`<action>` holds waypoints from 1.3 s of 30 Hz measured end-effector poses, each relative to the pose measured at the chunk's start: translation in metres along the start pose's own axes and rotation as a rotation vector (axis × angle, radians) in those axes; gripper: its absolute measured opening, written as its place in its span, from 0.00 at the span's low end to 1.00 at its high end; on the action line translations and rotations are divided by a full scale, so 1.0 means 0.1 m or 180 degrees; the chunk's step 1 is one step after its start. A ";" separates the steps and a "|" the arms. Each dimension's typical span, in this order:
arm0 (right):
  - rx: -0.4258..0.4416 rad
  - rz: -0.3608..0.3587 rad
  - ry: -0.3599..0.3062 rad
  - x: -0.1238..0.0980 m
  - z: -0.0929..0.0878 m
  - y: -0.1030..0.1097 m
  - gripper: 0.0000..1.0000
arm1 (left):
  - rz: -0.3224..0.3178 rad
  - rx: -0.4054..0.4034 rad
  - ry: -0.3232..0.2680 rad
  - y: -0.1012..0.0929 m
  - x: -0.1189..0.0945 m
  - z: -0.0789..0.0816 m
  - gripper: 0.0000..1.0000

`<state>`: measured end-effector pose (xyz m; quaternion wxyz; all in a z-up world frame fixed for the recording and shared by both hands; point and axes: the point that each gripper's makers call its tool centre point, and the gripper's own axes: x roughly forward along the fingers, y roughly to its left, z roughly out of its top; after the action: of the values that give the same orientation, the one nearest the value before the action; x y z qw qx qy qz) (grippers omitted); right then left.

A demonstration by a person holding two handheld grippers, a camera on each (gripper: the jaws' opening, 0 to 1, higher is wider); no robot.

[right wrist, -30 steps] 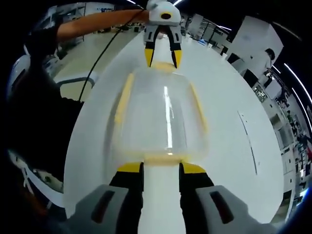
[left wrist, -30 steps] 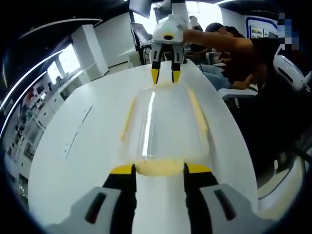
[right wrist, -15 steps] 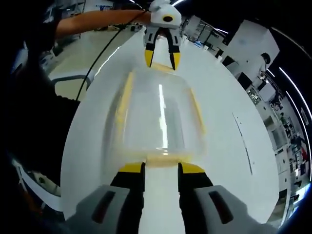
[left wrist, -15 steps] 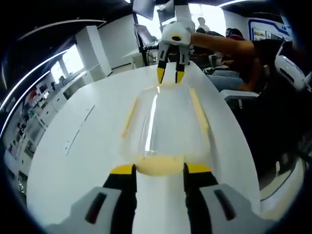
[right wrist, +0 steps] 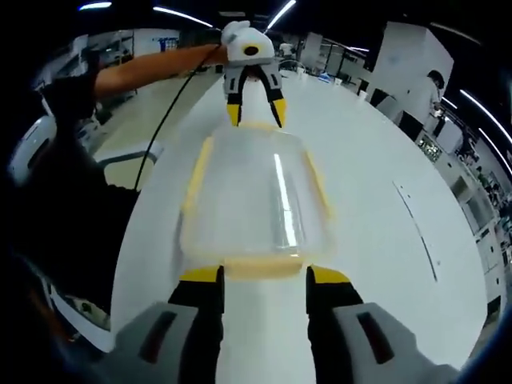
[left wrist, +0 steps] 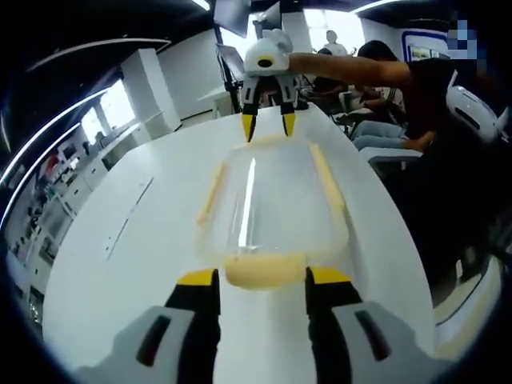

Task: Snap each plastic latch of the storage box into its locked position after aligning the lid with the box until every specified latch is closed and the lid sits flush.

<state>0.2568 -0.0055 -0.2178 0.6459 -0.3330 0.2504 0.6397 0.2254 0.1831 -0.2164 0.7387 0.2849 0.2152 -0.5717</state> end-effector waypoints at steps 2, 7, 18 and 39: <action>0.0014 0.0083 -0.0009 0.02 0.00 0.05 0.41 | -0.0029 -0.0001 -0.0009 -0.02 0.04 -0.01 0.41; -0.0025 0.0235 -0.0028 0.08 0.01 0.10 0.42 | -0.0089 0.0028 -0.0052 -0.08 0.09 -0.02 0.42; 0.0071 0.0363 -0.0049 0.11 -0.01 0.09 0.38 | -0.0150 -0.0050 -0.0207 -0.24 0.13 -0.01 0.41; 0.0019 0.0305 -0.0120 -0.01 0.09 0.04 0.36 | -0.0044 -0.0192 -0.0461 -0.04 -0.02 0.11 0.38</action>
<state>0.2514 0.0006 -0.2118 0.6202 -0.3067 0.2557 0.6752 0.2210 0.1763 -0.2073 0.7566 0.2189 0.1802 -0.5892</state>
